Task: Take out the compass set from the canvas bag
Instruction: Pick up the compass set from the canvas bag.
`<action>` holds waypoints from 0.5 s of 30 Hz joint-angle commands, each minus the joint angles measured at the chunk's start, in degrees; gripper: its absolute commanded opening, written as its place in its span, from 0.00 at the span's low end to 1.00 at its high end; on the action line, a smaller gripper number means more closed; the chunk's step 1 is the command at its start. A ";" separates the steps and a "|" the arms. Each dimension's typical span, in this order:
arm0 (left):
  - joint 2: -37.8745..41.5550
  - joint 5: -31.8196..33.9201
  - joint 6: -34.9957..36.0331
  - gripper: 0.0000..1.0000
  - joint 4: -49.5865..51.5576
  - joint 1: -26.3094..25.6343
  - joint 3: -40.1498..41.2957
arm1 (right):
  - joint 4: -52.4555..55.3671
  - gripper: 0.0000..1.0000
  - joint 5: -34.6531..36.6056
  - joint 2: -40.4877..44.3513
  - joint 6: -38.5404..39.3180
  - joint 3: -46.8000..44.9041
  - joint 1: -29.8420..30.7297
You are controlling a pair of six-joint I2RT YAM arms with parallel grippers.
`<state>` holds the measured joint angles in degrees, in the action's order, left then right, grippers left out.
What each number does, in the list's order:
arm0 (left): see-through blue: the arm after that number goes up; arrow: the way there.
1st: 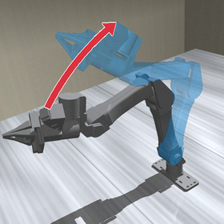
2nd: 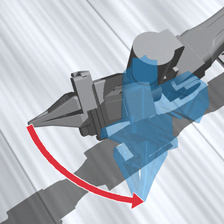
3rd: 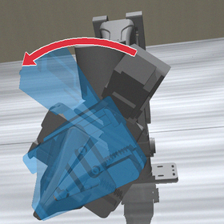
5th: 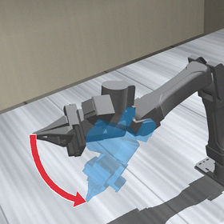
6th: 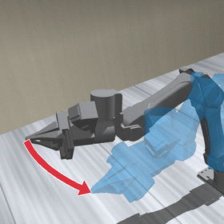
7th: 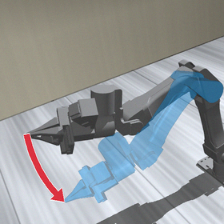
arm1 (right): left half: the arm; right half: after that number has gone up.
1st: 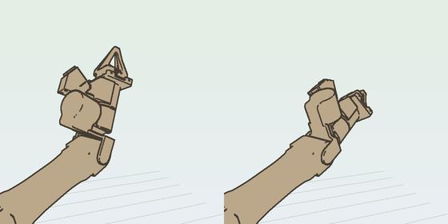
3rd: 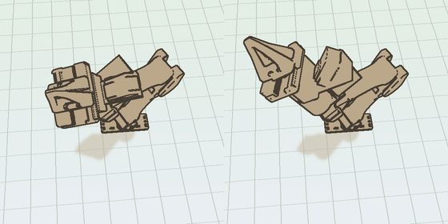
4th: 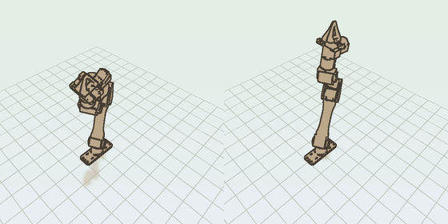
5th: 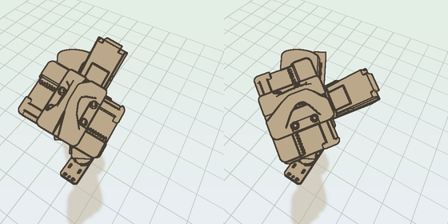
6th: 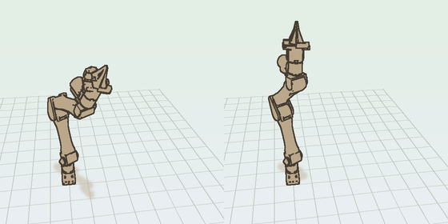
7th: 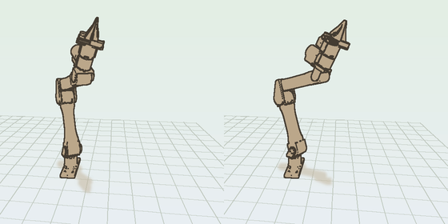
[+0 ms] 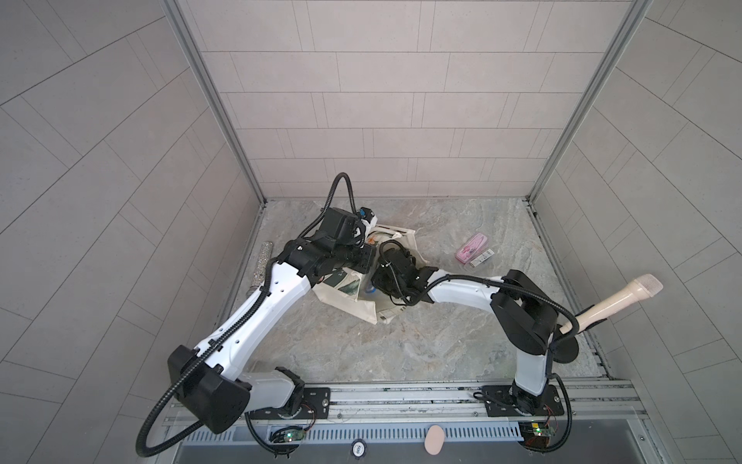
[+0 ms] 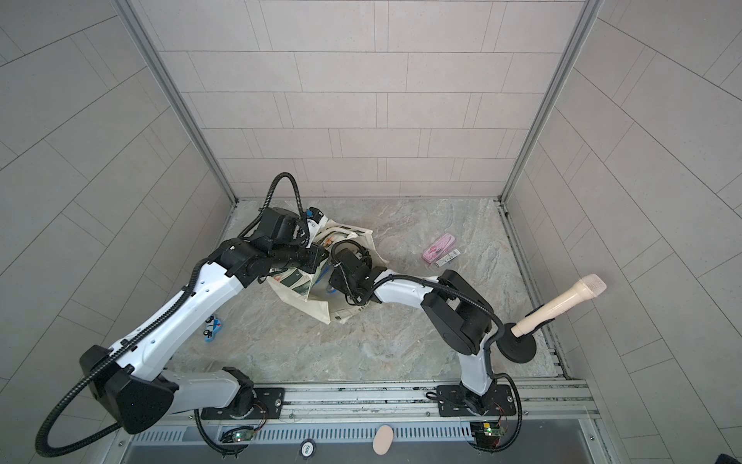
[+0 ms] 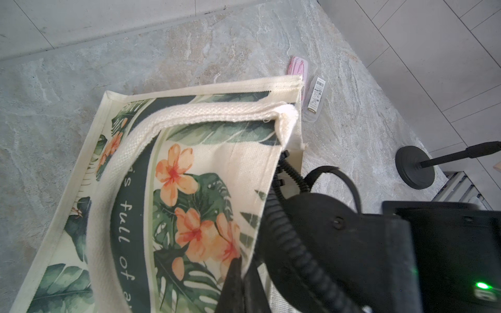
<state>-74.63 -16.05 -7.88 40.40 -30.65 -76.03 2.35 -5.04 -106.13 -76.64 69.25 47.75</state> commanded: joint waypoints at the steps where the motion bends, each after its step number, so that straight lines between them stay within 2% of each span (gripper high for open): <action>1: 1.51 -0.52 0.76 0.00 -1.25 -0.10 0.64 | 2.19 0.06 1.35 6.24 2.46 -2.50 0.39; 15: 1.16 -0.29 0.43 0.00 -1.77 0.02 1.50 | 13.25 0.11 2.19 29.49 8.07 -13.93 1.82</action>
<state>-74.56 -16.53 -7.90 39.27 -30.68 -74.89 11.18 -4.91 -81.28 -70.67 56.34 49.36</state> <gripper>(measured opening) 0.059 0.200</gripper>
